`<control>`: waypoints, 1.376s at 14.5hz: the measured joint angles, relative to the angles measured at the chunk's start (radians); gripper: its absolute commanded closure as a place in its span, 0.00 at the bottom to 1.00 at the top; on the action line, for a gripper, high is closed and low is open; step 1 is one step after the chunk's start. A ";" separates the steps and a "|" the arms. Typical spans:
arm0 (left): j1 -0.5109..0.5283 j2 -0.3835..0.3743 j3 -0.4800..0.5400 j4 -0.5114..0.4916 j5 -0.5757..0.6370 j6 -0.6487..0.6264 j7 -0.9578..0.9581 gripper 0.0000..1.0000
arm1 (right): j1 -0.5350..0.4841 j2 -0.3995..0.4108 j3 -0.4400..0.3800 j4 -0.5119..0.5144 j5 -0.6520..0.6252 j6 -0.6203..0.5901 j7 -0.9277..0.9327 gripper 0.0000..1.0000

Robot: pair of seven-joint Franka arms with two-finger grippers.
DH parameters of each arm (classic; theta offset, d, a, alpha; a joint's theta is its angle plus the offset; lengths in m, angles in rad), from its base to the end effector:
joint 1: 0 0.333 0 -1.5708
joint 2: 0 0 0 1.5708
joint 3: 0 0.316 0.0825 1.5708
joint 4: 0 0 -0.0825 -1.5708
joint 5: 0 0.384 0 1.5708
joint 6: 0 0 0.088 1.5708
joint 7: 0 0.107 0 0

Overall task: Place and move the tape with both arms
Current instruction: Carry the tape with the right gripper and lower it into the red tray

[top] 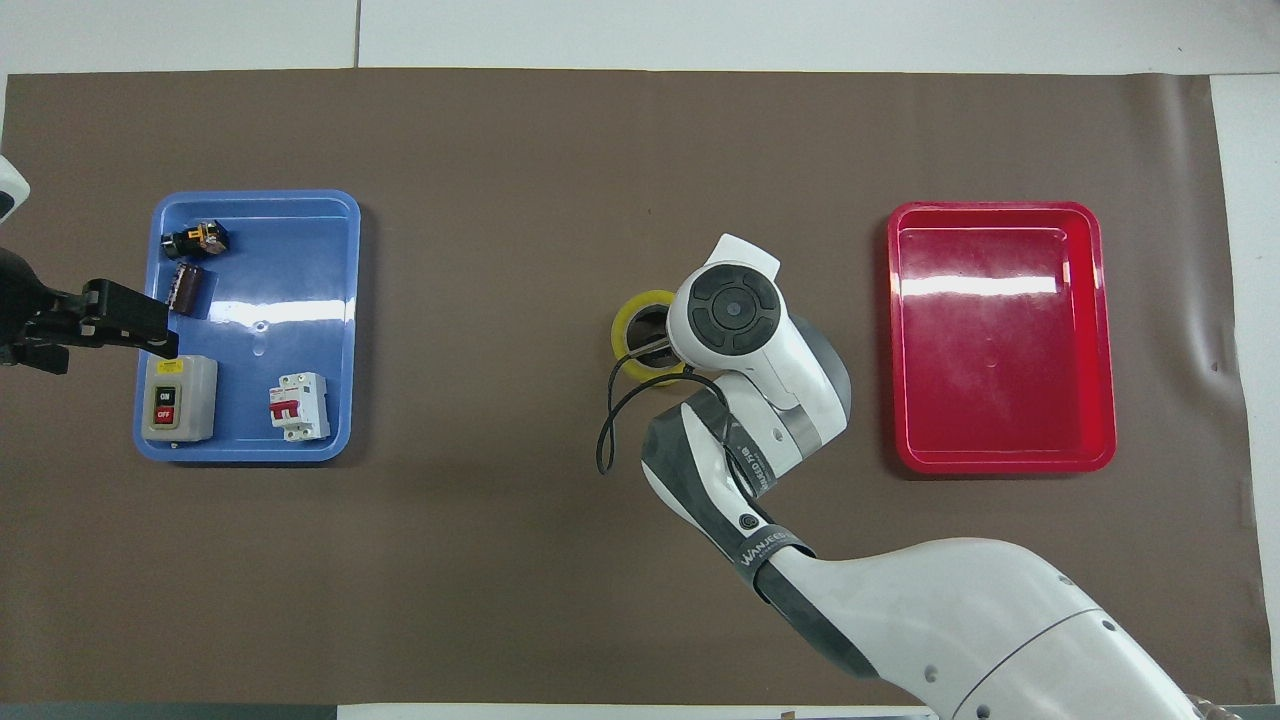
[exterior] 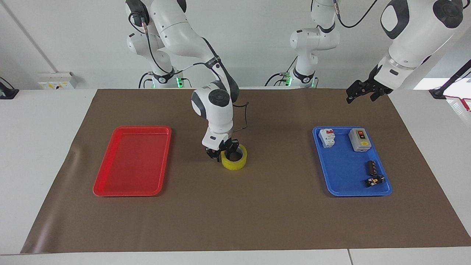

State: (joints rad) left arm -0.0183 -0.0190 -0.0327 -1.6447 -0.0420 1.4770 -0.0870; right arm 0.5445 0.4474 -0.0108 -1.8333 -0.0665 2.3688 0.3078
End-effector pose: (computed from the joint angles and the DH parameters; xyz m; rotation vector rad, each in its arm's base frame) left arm 0.5347 -0.0323 0.5930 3.1012 0.0546 -0.2349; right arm 0.5625 0.3321 0.2957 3.0960 0.4248 0.1595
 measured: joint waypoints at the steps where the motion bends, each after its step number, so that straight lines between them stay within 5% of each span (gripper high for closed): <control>1: 0.000 0.000 -0.003 0.000 0.000 0.000 0.000 0.00 | 0.000 -0.001 0.000 0.002 0.000 -0.008 -0.001 1.00; 6: 0.000 -0.002 -0.014 0.000 0.000 0.003 0.000 0.00 | -0.038 -0.051 -0.016 0.149 -0.034 -0.365 -0.012 1.00; 11: 0.000 -0.018 -0.015 0.014 0.000 0.020 0.000 0.00 | -0.278 -0.249 -0.021 0.154 -0.035 -0.592 -0.359 1.00; 13: 0.000 -0.024 -0.015 0.015 0.001 0.021 0.001 0.00 | -0.372 -0.261 -0.023 0.096 -0.035 -0.554 -0.497 1.00; 20: 0.000 -0.024 -0.016 0.015 0.029 0.032 0.002 0.00 | -0.600 -0.300 -0.023 -0.314 -0.034 -0.048 -0.726 1.00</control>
State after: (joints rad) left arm -0.0184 -0.0432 -0.0490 -1.6295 -0.0131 1.5088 -0.0848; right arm -0.0558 0.1470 -0.0342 -2.1471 -0.1007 2.3212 -0.4183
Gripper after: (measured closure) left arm 0.000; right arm 0.780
